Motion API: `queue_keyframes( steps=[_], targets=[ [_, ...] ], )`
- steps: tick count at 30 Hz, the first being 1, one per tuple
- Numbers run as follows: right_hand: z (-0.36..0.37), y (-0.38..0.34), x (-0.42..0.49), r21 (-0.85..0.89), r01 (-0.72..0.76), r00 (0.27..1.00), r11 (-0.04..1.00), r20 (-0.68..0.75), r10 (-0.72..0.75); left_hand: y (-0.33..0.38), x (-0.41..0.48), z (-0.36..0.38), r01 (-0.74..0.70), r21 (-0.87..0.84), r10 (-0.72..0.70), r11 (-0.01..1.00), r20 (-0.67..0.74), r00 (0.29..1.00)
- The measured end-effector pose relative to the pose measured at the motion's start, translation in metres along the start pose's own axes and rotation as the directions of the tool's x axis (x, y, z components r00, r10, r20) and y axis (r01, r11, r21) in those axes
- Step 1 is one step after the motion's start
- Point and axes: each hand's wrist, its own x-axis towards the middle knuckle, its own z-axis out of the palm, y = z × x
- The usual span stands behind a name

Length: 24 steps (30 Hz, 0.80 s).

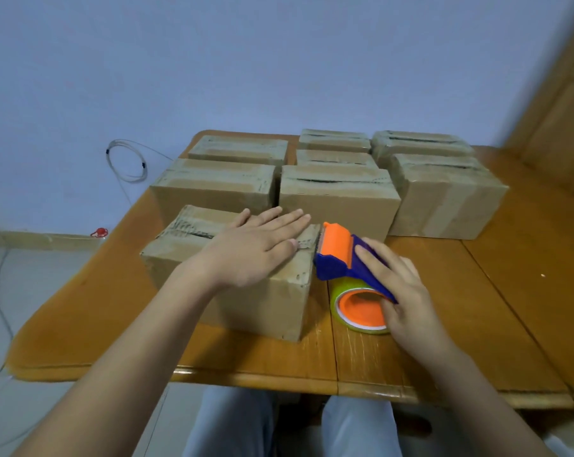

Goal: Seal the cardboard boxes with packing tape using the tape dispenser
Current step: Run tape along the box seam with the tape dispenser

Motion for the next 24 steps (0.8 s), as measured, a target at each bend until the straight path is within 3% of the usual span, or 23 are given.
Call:
queue_keyframes(
  steps=[12,17,24],
  targets=[
    [-0.036,0.010,-0.027,-0.199,-0.067,0.984,0.978,0.147,0.097,-0.004,0.001,0.000,-0.014,-0.009,0.014,1.000,0.010,1.000],
    [-0.028,-0.002,-0.015,-0.309,0.007,0.985,0.951,0.165,0.047,-0.002,0.001,0.001,0.007,-0.034,-0.008,0.999,-0.005,1.000],
    [-0.024,0.000,0.004,-0.265,0.068,0.965,0.962,0.261,0.003,0.000,0.000,0.001,0.007,0.004,-0.007,1.000,-0.028,1.000]
  ],
)
